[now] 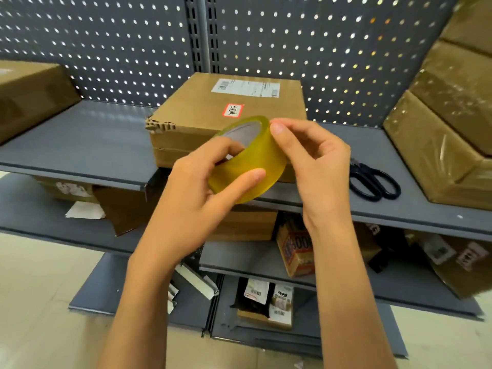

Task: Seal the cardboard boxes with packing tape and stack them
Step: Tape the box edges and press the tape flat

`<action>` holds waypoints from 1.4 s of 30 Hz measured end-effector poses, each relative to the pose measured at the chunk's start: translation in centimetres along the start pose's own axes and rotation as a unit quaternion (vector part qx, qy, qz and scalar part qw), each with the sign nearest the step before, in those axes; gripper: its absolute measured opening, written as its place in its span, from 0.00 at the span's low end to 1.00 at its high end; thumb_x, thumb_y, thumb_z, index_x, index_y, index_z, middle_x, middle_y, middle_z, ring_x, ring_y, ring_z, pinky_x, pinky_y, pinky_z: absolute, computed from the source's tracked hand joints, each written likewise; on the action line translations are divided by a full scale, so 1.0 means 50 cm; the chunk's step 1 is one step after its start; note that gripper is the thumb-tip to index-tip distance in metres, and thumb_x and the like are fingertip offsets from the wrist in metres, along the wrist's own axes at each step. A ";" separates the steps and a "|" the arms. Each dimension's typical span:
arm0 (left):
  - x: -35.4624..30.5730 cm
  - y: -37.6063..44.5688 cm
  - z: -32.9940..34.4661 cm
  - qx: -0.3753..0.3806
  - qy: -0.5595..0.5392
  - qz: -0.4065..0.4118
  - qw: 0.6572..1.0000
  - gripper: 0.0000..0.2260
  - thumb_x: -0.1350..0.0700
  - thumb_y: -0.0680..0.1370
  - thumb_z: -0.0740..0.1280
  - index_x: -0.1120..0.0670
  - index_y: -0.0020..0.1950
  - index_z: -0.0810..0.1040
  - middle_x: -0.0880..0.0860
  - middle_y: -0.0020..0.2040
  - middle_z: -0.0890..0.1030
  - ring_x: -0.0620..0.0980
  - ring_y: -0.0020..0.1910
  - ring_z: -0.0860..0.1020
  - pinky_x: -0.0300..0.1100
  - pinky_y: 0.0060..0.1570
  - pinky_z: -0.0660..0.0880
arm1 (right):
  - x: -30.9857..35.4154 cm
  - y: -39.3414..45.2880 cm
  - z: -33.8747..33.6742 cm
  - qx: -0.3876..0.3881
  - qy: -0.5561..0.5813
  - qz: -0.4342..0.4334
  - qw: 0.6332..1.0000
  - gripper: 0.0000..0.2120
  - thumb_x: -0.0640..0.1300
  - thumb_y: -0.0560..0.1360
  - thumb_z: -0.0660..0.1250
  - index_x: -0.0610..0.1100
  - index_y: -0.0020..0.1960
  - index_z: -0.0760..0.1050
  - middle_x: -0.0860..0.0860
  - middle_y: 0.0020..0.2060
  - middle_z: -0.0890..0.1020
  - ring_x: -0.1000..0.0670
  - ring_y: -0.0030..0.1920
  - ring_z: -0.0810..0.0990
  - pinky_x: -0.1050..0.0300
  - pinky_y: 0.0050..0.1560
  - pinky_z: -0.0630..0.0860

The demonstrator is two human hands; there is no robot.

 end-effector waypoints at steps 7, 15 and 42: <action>0.022 0.004 -0.004 0.004 0.063 -0.001 0.998 0.11 0.43 0.75 0.66 0.50 0.46 0.74 0.41 0.38 0.74 0.39 0.37 0.73 0.34 0.35 0.67 | -0.018 -0.002 0.021 -0.019 -0.067 -0.015 0.997 0.06 0.39 0.77 0.66 0.48 0.45 0.78 0.51 0.43 0.82 0.57 0.45 0.79 0.62 0.48 0.75; 0.022 0.007 -0.017 -0.075 0.033 -0.043 0.996 0.13 0.42 0.74 0.66 0.52 0.42 0.74 0.48 0.35 0.75 0.47 0.33 0.74 0.43 0.31 0.70 | -0.014 -0.008 0.047 0.045 0.003 -0.026 0.999 0.05 0.38 0.79 0.62 0.46 0.47 0.75 0.56 0.41 0.78 0.62 0.44 0.76 0.68 0.46 0.72; -0.011 0.018 0.071 0.005 -0.120 -0.176 0.977 0.15 0.39 0.70 0.68 0.48 0.47 0.74 0.51 0.40 0.83 0.55 0.39 0.83 0.60 0.41 0.78 | 0.046 -0.018 -0.033 -0.138 -0.155 -0.279 0.938 0.09 0.35 0.72 0.72 0.47 0.46 0.77 0.52 0.40 0.80 0.52 0.43 0.80 0.59 0.47 0.76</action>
Point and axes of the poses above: each hand's wrist, its own y-axis towards the middle knuckle, its own z-axis out of the palm, x = y × z, the point moved 1 cm from there along y, towards the middle knuckle
